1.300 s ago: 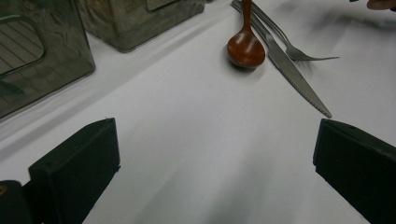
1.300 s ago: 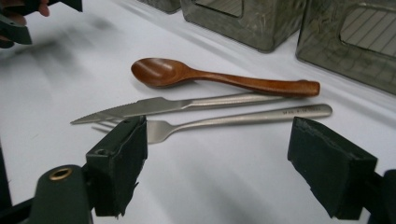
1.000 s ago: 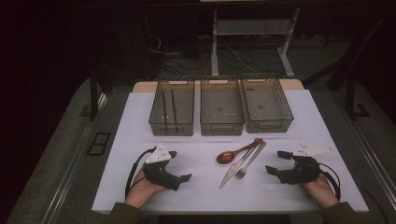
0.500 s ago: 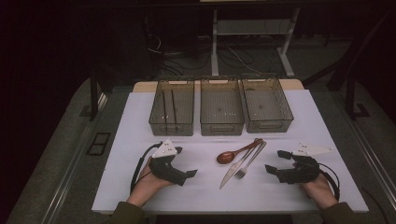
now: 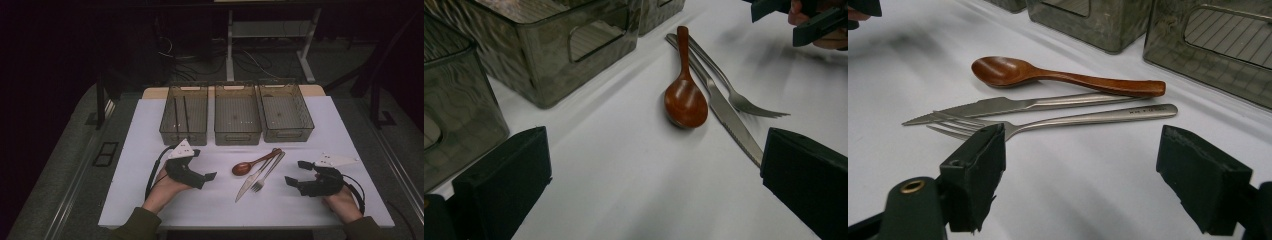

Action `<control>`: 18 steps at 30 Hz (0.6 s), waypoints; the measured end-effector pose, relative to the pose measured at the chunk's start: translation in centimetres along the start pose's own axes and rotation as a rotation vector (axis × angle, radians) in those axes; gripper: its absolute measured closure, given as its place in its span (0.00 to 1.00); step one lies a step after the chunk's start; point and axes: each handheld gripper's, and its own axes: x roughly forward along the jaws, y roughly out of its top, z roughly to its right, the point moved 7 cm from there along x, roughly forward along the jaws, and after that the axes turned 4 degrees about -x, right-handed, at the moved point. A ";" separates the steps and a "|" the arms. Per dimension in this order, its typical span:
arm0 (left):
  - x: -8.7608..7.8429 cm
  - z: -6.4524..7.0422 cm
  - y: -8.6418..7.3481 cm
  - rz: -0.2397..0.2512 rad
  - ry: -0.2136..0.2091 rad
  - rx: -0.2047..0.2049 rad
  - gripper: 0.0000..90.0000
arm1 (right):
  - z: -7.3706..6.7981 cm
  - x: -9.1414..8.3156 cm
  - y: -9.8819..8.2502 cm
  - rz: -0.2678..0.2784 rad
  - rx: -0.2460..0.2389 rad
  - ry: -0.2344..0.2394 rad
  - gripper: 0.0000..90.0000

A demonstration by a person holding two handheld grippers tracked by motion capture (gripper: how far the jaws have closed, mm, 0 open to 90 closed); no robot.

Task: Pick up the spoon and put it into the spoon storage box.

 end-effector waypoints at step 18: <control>1.9 -1.0 2.2 0.019 0.027 -0.003 0.06 | 0.3 0.4 0.2 -0.003 -0.007 -0.009 0.21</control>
